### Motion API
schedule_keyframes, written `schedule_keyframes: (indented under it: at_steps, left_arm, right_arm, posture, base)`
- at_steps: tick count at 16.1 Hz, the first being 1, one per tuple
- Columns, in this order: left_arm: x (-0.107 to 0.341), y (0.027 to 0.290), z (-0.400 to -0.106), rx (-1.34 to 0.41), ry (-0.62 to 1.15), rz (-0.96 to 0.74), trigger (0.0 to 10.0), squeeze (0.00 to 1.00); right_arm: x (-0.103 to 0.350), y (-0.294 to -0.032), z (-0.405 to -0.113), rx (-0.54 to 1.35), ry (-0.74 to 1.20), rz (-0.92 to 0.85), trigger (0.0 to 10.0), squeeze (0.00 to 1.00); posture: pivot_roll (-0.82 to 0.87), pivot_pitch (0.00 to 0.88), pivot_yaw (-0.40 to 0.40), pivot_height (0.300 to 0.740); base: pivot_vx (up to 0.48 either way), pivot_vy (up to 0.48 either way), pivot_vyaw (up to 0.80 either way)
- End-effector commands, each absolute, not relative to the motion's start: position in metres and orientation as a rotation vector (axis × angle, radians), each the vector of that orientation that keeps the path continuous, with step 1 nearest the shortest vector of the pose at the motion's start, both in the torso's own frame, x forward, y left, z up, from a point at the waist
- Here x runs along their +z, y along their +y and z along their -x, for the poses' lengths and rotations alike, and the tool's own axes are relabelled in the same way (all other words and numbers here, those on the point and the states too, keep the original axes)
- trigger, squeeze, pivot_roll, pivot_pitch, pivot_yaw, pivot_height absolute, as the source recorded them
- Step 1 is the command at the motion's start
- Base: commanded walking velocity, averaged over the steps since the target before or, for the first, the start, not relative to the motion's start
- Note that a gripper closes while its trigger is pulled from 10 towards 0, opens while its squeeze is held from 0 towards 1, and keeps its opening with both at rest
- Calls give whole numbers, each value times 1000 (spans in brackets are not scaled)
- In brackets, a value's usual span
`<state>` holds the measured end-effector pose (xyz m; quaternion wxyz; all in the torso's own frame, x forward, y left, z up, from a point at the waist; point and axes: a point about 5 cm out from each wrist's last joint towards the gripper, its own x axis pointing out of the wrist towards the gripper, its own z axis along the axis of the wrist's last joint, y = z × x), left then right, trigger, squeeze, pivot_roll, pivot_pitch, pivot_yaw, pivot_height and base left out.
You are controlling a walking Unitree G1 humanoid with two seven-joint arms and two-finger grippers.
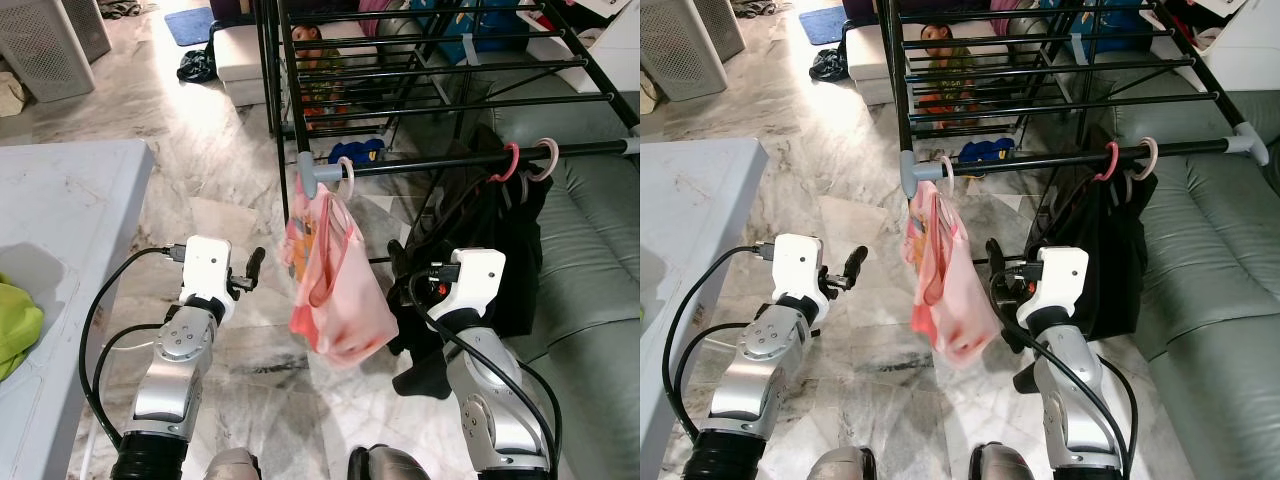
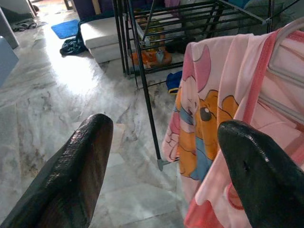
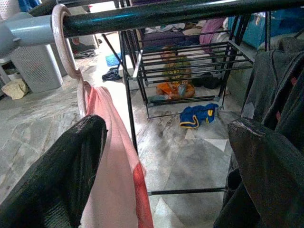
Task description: Hang hanger
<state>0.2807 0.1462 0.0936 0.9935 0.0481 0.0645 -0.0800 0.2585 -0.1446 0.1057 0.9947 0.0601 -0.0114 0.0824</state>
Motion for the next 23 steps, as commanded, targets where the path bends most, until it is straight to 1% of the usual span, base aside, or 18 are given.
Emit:
schedule_keyframes:
  at_steps: [1, 3, 4, 6, 7, 9, 12, 13, 16, 19, 23]
  left_arm:
    - [99, 147, -281, -157, 113, -103, 10000, 0]
    - [99, 146, -283, -156, 108, -106, 10000, 0]
    - [98, 148, -282, -148, 103, -111, 10000, 0]
    - [94, 153, -276, -134, 98, -138, 10000, 0]
    - [91, 156, -273, -127, 104, -146, 10000, 0]
    - [81, 161, -265, -107, 134, -158, 10000, 0]
    - [74, 158, -263, -94, 149, -157, 10000, 0]
    - [72, 153, -264, -108, 147, -157, 10000, 0]
    - [73, 147, -271, -125, 133, -160, 10000, 0]
    - [75, 148, -274, -124, 127, -164, 10000, 0]
    - [75, 146, -276, -134, 121, -164, 10000, 0]
  right_arm:
    - [109, -142, -261, 179, -34, -112, 10000, 1000]
    - [111, -144, -264, 174, -42, -85, 10000, 1000]
    - [109, -148, -264, 146, -37, -61, 10000, 0]
    - [98, -167, -255, 40, 11, -85, 10000, 0]
    - [93, -173, -250, 20, 26, -68, 10000, 0]
    - [80, -183, -238, 1, 71, -39, 10000, 0]
    - [73, -183, -240, -8, 90, -39, 10000, 0]
    - [73, -181, -249, -13, 90, -41, 10000, 0]
    - [75, -177, -261, -16, 71, -28, 10000, 0]
    - [72, -177, -262, -3, 85, -39, 10000, 0]
    - [67, -172, -261, -6, 98, 11, 10000, 0]
  posture:
    - [-14, 69, 2, 740]
    - [-13, 61, 1, 740]
    - [-10, 50, 5, 740]
    - [1, 16, 7, 740]
    - [3, 0, 11, 740]
    - [9, 0, 13, 740]
    - [11, 0, 18, 740]
    - [15, 0, 17, 740]
    - [17, 0, 16, 740]
    - [10, 0, 22, 740]
    - [-2, 0, 24, 740]
  base:
    - [0, 0, 0]
    - [0, 0, 0]
    - [0, 0, 0]
    - [0, 0, 0]
    - [0, 0, 0]
    - [0, 0, 0]
    - [0, 0, 0]
    - [0, 0, 0]
    - [0, 0, 0]
    - [0, 0, 0]
    - [0, 0, 0]
